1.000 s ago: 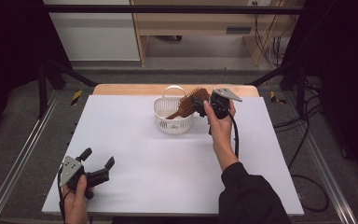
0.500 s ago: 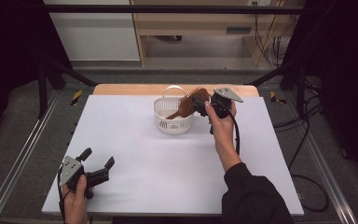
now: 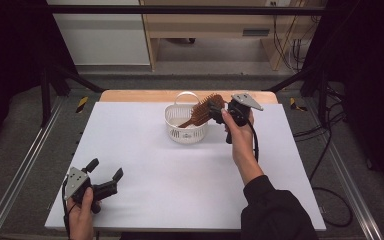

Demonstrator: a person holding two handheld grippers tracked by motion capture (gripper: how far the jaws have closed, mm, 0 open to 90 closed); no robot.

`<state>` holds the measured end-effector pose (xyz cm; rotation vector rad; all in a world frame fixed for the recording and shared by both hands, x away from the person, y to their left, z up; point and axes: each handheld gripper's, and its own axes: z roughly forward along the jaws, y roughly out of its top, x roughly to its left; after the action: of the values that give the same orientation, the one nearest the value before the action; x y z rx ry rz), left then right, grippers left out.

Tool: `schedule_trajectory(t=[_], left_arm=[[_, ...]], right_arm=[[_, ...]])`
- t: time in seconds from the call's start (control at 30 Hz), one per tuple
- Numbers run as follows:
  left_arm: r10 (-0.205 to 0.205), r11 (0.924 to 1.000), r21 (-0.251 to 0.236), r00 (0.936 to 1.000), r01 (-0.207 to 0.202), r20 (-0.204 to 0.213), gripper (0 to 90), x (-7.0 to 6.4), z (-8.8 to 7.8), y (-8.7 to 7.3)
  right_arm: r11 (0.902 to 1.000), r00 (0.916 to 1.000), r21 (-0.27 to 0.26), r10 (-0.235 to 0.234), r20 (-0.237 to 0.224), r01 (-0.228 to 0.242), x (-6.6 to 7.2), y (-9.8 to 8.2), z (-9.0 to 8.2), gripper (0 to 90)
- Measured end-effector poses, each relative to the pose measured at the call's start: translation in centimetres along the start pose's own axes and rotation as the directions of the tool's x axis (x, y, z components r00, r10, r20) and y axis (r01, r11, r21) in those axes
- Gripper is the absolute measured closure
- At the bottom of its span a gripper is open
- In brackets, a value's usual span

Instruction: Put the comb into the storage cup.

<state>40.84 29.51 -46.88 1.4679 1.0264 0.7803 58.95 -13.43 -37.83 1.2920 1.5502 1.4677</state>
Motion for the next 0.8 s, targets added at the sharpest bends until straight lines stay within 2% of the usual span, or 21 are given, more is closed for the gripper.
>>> schedule_trajectory(t=[0.3, 0.8], left_arm=[[-0.002, 1.0000, -0.001, 1.0000, 0.002, -0.003, 2.9, 0.0, 0.0, 0.0], [-0.003, 1.0000, -0.002, 1.0000, 0.003, -0.005, 2.8, 0.1, 0.0, 0.0]], right_arm=[[0.9998, 0.9997, -0.008, -0.019, 0.012, 0.019, 0.1, 0.3, -0.4, 3.7], [0.9983, 0.9996, -0.057, -0.015, -0.026, 0.014, 0.1, 1.7, -2.2, 4.5]])
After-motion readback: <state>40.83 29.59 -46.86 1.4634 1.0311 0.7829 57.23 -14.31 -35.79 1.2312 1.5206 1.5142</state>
